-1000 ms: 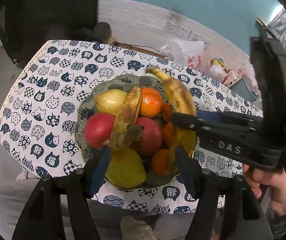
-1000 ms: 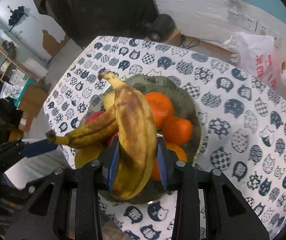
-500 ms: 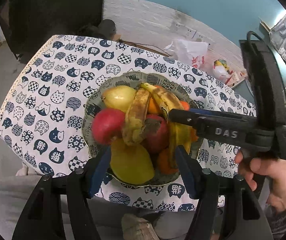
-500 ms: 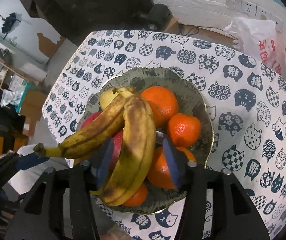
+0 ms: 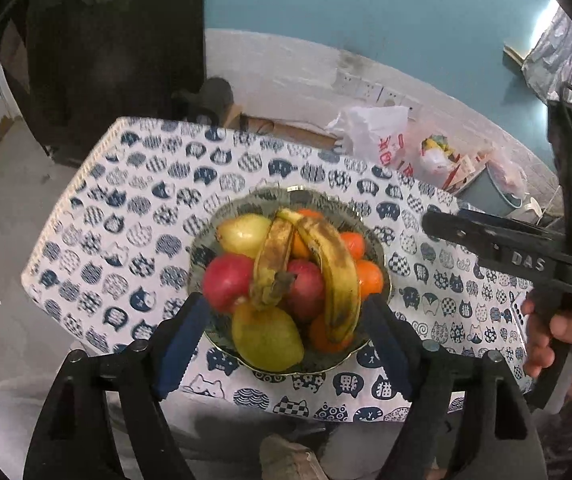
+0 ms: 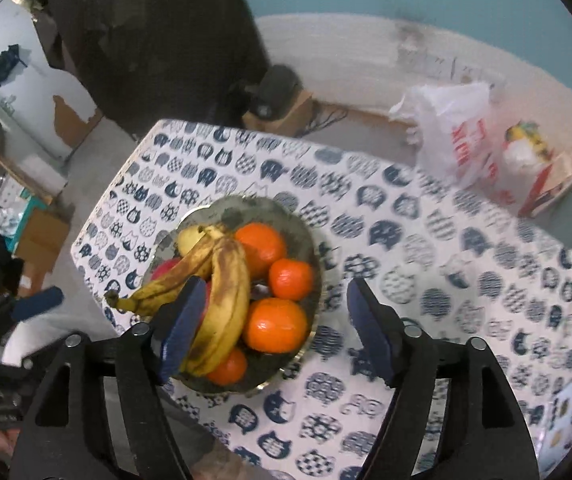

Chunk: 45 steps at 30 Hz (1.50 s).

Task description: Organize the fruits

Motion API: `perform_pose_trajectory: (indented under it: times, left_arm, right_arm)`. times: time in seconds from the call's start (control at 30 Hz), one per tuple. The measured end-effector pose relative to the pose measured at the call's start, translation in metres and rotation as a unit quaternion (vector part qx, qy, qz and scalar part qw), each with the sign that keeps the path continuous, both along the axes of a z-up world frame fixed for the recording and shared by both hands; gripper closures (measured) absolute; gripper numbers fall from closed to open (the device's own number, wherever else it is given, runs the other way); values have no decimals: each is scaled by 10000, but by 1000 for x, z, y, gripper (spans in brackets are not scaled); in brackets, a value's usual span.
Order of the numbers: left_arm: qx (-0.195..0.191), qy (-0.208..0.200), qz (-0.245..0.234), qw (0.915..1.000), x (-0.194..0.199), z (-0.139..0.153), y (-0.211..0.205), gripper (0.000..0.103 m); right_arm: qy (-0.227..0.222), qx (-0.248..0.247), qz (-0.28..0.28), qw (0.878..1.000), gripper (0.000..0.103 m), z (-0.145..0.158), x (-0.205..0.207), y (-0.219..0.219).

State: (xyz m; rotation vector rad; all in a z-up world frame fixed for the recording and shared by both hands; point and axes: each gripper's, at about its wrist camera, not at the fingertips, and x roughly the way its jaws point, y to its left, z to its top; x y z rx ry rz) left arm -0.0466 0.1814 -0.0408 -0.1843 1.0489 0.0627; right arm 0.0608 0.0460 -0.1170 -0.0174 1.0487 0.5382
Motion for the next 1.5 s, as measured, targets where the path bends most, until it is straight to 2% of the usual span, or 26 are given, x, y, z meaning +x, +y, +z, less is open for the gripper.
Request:
perform_pose_trajectory:
  times: [0.1,0.3,0.63,0.8,1.07,1.5]
  left_arm:
    - [174,-247,-28,9995,-5,15,-4,16]
    - [413,-470,-207,9978,-13,32,-19,15]
    - [667,-626,-446,9948,-19,46,-43,13]
    - [722,-603,-487,9944,-18,46,-49,9]
    - [822,-464,-501,9943,-15,39,-54,9]
    - [827,-458,-534,9941,-12,37,-55,9]
  right_arm:
    - [-250,-99,27,9996,26,17,-12,-9]
    - [-748,-269,77,9968,25,44,-36,-22]
    - [-1015,-279,196,9943,25,60,-57,-34]
    - [-1032,-273,187,9941,24,61,-57,-39]
    - [-1031,-357,212,9938,24,58,-56,-42]
    - [-1017,-386,207,9938,24,56,-55,-43]
